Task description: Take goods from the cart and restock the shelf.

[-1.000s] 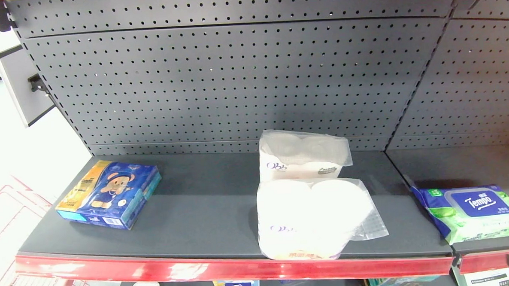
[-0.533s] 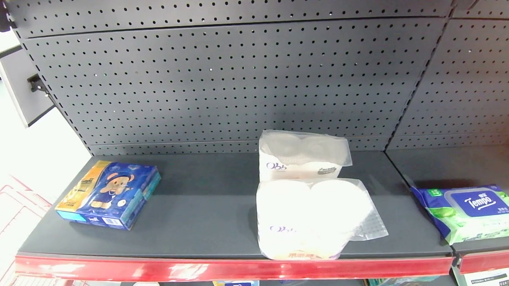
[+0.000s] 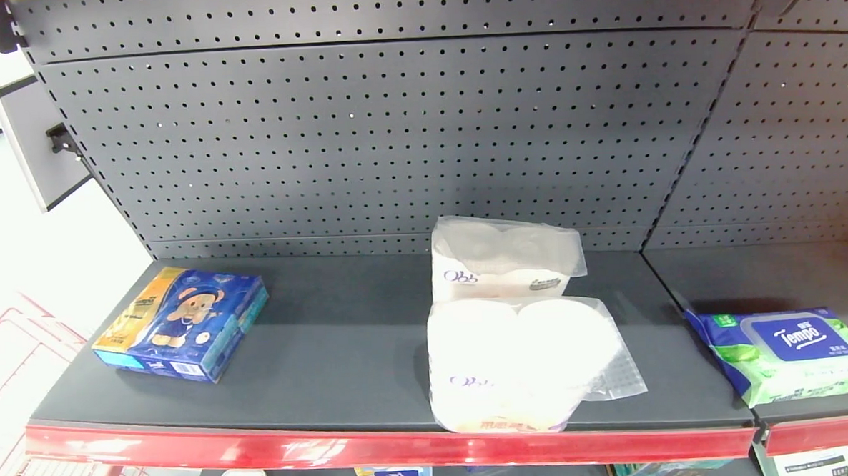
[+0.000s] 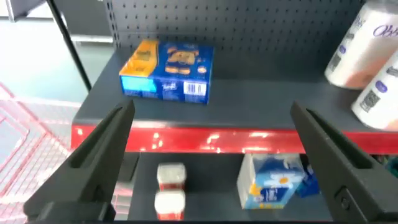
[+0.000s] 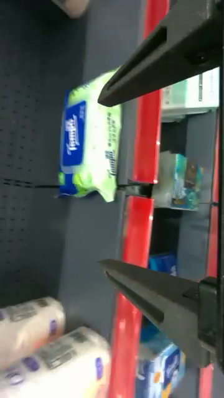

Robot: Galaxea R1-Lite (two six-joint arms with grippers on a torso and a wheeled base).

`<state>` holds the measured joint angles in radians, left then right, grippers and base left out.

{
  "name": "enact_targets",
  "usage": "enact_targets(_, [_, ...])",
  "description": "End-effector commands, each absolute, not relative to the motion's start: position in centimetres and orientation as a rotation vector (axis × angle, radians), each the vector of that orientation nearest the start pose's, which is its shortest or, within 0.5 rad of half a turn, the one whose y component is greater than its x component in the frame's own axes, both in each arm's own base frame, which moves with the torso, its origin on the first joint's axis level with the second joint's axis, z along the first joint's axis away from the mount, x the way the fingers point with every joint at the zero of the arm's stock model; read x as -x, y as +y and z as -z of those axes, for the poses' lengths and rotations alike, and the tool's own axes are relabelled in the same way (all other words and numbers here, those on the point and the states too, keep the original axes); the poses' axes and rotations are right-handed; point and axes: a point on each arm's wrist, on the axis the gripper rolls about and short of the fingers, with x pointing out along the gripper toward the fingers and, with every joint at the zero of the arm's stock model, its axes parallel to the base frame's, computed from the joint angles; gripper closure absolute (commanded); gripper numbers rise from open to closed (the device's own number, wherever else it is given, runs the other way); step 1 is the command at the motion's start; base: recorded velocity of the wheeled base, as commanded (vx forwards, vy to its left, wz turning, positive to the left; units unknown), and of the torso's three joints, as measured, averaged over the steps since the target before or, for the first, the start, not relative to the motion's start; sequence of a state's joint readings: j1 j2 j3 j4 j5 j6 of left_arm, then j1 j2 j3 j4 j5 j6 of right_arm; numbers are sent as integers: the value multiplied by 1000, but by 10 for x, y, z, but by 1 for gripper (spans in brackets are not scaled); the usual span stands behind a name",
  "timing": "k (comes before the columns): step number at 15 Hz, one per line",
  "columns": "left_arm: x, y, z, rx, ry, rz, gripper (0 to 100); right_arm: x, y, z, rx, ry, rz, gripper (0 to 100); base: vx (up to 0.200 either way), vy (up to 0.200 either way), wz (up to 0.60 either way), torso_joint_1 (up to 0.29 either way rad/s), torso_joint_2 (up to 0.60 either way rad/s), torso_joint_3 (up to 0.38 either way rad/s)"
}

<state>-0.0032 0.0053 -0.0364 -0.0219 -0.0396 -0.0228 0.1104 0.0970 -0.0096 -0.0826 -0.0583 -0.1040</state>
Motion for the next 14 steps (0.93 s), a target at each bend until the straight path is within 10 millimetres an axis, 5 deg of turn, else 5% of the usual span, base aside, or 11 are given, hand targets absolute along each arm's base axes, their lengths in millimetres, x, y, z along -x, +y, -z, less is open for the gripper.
enact_targets(1, [23,-1,-76,18,2,29,0,15,-1,-82,80,47,-163,0,0,0,0,0,0,0])
enact_targets(7, [23,0,-76,20,2,28,0,10,-1,-78,10,187,-22,0,0,0,0,0,0,0])
enact_targets(14, [23,0,-76,18,2,28,0,23,-1,-75,3,3,20,0,0,0,0,0,0,0])
